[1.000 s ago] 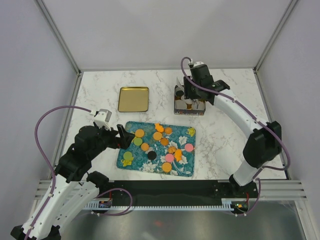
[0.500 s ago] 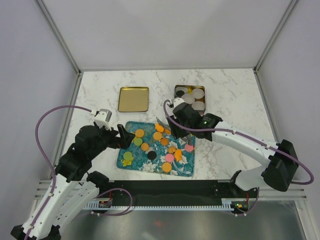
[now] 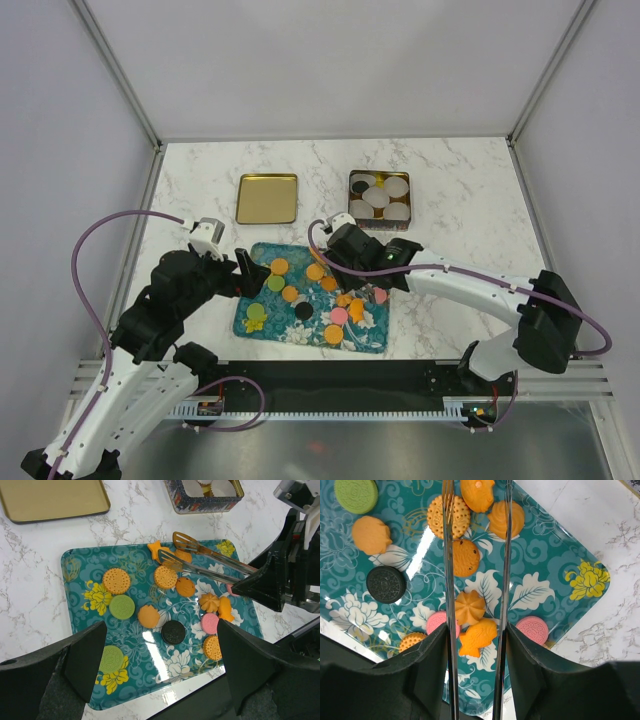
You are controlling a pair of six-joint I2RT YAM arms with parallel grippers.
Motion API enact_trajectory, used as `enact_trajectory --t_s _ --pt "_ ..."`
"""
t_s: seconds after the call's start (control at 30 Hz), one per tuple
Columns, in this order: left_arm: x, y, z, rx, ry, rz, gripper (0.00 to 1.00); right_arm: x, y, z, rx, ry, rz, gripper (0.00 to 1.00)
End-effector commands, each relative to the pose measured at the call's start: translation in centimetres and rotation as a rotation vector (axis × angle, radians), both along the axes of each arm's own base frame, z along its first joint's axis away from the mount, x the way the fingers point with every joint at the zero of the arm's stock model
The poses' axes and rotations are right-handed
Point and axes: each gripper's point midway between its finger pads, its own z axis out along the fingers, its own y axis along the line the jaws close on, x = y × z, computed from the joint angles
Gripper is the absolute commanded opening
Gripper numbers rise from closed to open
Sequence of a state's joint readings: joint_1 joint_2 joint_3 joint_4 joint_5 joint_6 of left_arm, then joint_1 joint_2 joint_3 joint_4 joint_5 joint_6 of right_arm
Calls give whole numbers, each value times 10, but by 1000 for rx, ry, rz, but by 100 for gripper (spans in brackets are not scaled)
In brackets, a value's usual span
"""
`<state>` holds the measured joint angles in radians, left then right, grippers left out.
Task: Pack the cookies
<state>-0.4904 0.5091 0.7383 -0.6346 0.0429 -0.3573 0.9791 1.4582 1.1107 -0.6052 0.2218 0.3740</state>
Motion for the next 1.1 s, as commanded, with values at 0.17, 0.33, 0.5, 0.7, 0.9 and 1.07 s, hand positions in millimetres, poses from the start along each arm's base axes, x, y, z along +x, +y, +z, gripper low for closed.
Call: enact_trajectory --t_s 0.17,0.33,0.5,0.7,0.9,1.07 --pt "2 0 4 10 -26 -8 100 20 16 8 -6 -59 -15 54" --pt "2 0 4 10 -28 -6 100 20 19 7 -11 -55 -7 54" --pt "2 0 5 9 -29 -6 100 22 19 4 -25 -57 -7 54" --pt "2 0 5 9 -29 -6 100 23 21 0 -38 -47 1 53" --pt "2 0 4 11 -28 -8 100 24 20 -5 -60 -44 1 53" --pt "2 0 5 9 -29 -8 100 21 14 -2 -65 -44 -4 53"
